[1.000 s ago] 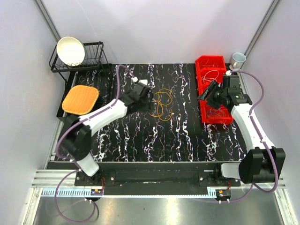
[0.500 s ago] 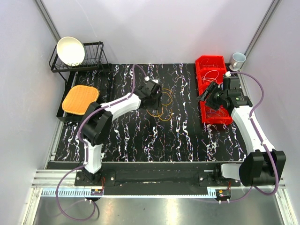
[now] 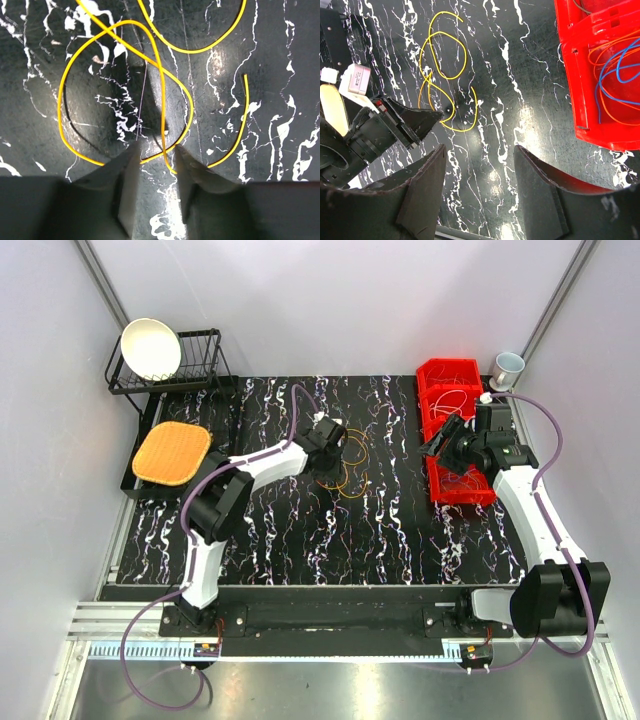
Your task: Untangle the cables
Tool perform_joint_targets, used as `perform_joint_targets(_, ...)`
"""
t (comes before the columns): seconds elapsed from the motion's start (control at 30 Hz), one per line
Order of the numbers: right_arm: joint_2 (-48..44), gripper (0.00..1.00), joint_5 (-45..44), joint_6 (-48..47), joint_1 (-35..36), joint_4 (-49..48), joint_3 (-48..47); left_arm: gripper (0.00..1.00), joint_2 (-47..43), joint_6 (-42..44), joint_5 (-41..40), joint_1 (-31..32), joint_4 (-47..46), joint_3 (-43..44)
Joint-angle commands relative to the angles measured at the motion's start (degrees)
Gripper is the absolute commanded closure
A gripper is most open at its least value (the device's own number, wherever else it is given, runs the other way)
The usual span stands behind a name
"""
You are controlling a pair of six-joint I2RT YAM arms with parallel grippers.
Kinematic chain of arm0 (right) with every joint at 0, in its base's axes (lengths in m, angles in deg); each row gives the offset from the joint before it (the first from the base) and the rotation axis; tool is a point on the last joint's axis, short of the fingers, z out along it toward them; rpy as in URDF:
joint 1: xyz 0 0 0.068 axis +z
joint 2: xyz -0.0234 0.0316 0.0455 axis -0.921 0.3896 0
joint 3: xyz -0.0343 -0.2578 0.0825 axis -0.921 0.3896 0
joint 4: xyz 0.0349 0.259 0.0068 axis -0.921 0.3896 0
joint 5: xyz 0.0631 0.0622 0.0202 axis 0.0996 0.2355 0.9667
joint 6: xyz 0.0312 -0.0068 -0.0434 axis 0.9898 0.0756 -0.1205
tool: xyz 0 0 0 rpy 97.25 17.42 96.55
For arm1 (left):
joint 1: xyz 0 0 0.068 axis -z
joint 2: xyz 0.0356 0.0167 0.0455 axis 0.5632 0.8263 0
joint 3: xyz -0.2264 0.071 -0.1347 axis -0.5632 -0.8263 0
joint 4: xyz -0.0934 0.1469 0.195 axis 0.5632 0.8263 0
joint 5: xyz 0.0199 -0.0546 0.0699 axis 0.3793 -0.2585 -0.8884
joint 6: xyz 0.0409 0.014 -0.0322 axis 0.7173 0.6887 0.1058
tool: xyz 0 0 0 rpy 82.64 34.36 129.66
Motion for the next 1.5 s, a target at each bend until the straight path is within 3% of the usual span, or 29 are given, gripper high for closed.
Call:
perform_joint_targets(0.0, -1.58, 0.38, 0.94, 0.16, 0.62, -1.62, 0.31, 0.74, 0.79, 0.18, 1.12, 0.12, -3.46, 2.42)
perform_joint_targets(0.13, -1.49, 0.38, 0.94, 0.24, 0.62, -1.71, 0.40, 0.87, 1.49, 0.18, 1.12, 0.21, -3.81, 3.21)
perform_joint_targets(0.2, -1.49, 0.38, 0.94, 0.33, 0.53, -1.62, 0.40, 1.00, 1.76, 0.36, 1.12, 0.21, -3.64, 3.56)
perform_joint_targets(0.8, -1.40, 0.37, 4.98, 2.88, 4.04, -4.52, -0.65, 1.00, -19.42, 9.14, 0.68, 0.21, 7.26, 10.24)
perform_joint_targets(1.07, -3.34, 0.37, 11.21, 4.20, 5.54, -9.78, -0.30, 1.00, -27.50, 13.18, 17.98, 0.21, 4.99, 13.94)
perform_joint_targets(1.2, -3.87, 0.35, 18.07, 7.09, 5.71, -17.50, 2.06, 1.00, -34.78, 15.82, 24.58, 0.04, -1.43, 8.33)
perform_joint_targets(1.3, -3.25, 0.35, 22.21, 10.16, 5.63, -21.90, 3.82, 1.00, -38.65, 13.03, 36.31, -2.24, -8.45, 3.94)
perform_joint_targets(1.47, -1.85, 0.34, 22.22, 13.07, 5.63, -22.63, 4.71, 1.00, -42.36, 12.57, 37.95, -2.60, -13.57, -0.47)
